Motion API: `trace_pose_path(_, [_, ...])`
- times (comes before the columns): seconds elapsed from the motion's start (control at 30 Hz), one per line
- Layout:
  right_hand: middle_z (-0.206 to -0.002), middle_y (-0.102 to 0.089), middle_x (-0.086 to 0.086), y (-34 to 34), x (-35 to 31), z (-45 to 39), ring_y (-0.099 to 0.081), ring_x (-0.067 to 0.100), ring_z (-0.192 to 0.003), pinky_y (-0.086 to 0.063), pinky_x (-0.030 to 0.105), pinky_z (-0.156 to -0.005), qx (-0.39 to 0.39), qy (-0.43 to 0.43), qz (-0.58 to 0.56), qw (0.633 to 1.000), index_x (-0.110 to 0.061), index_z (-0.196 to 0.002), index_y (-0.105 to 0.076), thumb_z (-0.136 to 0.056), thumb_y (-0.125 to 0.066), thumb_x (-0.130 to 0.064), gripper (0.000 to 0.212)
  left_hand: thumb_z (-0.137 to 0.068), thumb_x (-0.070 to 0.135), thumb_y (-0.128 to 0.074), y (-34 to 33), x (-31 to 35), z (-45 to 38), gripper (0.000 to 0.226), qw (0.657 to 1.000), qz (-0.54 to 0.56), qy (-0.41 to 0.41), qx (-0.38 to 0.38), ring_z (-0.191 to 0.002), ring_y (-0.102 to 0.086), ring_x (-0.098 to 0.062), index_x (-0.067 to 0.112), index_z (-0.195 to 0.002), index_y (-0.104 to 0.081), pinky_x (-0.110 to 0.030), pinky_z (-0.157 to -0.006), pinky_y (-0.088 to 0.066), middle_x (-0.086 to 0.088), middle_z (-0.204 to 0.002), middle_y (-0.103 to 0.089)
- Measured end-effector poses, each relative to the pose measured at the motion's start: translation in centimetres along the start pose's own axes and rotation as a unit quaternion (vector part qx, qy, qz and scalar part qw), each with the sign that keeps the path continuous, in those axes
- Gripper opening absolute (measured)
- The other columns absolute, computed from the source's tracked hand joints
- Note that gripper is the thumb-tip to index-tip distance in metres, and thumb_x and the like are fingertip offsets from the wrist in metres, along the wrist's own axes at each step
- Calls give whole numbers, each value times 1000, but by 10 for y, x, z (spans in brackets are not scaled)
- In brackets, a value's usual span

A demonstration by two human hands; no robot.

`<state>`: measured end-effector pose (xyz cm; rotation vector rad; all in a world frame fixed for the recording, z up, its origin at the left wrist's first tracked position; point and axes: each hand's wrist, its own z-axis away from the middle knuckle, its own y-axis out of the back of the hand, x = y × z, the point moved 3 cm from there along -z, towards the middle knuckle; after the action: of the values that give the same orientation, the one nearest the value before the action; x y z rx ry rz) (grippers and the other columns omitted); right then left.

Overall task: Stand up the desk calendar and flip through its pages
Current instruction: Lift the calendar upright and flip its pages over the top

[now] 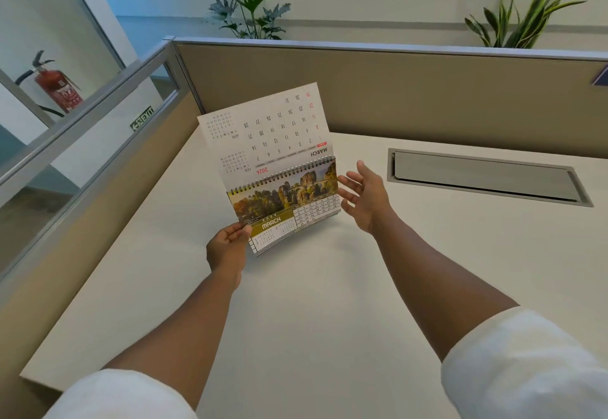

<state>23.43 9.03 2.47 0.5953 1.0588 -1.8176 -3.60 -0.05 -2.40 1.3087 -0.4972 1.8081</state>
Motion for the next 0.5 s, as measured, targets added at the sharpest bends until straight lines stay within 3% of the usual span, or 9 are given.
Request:
trace_pose_path(0.1, [-120,-64,1,5,5,0,-61,20,-103,-48,34,-78,44,-7,61,997,-17,-125,-57,-94,-57,-43,41,-87,20,-71,0,1,-1,24,1000,-10,-4,2,-107,-66,-26,16,-111,-66,-35,-88,-56,-9,-115,-70])
trace_pose_path(0.23, [-127,-60,5,9,11,0,-58,21,-109,-52,36,-87,88,-2,185,979,-16,-107,-61,-97,-54,-23,14,-87,20,-72,1,4,1,22,1000,-19,-12,12,-106,-65,-24,20,-108,-64,-25,-74,-51,-7,-115,-69])
trace_pose_path(0.3, [-127,-59,7,11,15,-2,-56,23,-113,-52,39,-95,82,-1,219,972,-11,-125,-57,-97,-54,-18,29,-87,19,-72,1,4,2,21,1000,-18,-15,11,-105,-65,-24,19,-107,-64,-22,-70,-49,-7,-114,-70])
trace_pose_path(0.37, [-130,-58,9,11,19,-1,-54,25,-118,-50,42,-101,74,-7,240,968,-12,-139,-49,-96,-56,-16,44,-88,19,-71,1,5,2,20,1000,-21,-17,8,-106,-64,-24,20,-106,-63,-26,-76,-51,-8,-115,-69])
trace_pose_path(0.5, [-130,-59,12,13,22,0,-54,27,-116,-47,39,-95,66,11,271,960,-12,-136,-52,-93,-62,-16,44,-89,20,-70,2,5,1,23,999,-30,-19,8,-109,-62,-27,19,-110,-63,-34,-86,-54,-8,-119,-67])
